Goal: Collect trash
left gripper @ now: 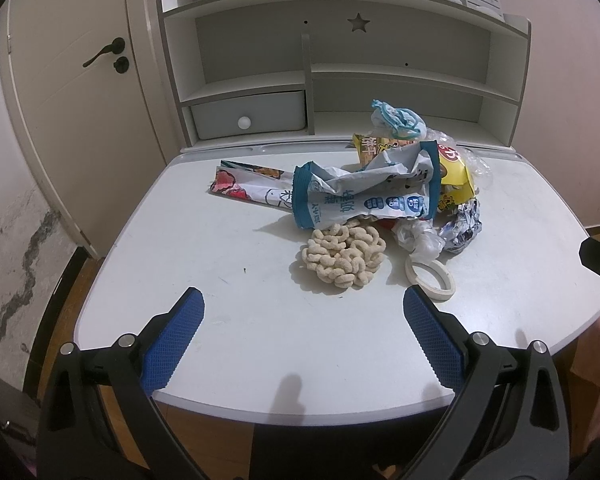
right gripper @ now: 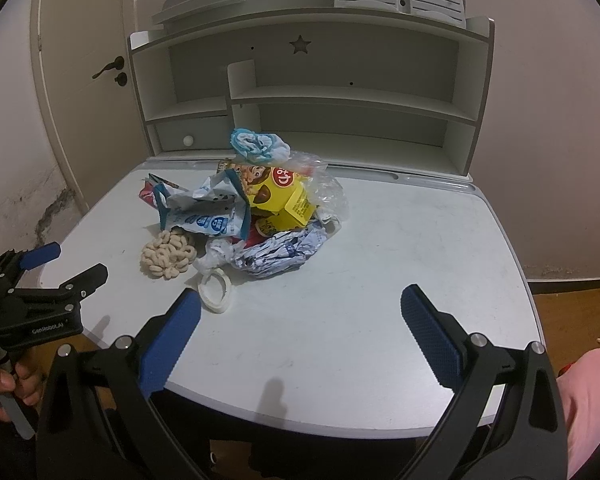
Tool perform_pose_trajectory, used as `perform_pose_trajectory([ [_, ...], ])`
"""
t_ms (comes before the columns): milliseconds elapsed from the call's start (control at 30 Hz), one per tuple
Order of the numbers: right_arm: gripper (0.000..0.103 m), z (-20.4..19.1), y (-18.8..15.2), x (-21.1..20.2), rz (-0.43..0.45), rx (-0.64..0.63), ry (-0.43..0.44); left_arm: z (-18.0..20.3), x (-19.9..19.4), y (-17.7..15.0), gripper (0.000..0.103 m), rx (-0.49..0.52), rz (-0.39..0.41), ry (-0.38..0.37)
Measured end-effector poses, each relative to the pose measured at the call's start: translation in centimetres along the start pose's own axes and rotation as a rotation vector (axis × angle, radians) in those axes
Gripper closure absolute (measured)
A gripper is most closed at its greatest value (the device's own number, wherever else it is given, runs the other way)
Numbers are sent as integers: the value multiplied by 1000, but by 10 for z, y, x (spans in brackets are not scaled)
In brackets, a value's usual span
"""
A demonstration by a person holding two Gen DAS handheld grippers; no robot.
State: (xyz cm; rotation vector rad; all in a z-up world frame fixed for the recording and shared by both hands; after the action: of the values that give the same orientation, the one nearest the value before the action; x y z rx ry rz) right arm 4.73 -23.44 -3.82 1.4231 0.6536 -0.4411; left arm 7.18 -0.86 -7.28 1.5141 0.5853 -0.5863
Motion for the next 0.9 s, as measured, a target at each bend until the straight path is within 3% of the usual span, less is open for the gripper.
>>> perform_pose_trajectory([
  [633,6,-2,-1,1,-3,0,4,1,2,-2,6,-1,-4,0],
  [900,6,-1,-4,7,-21,-5,10,1,15,-7,6,18,-43,-17],
])
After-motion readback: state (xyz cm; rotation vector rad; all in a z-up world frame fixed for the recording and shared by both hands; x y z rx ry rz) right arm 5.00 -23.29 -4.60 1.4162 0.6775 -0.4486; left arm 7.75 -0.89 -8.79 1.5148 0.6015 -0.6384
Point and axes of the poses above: each gripper's, at about its wrist camera, not at the fingertips, and x roughly the way its jaws point, z to its right, y to its top, the point moved 10 cm from there along x, roughly the way its jaws point, and after that the axes turned 4 degrees about -x, right-handed, at the moved point
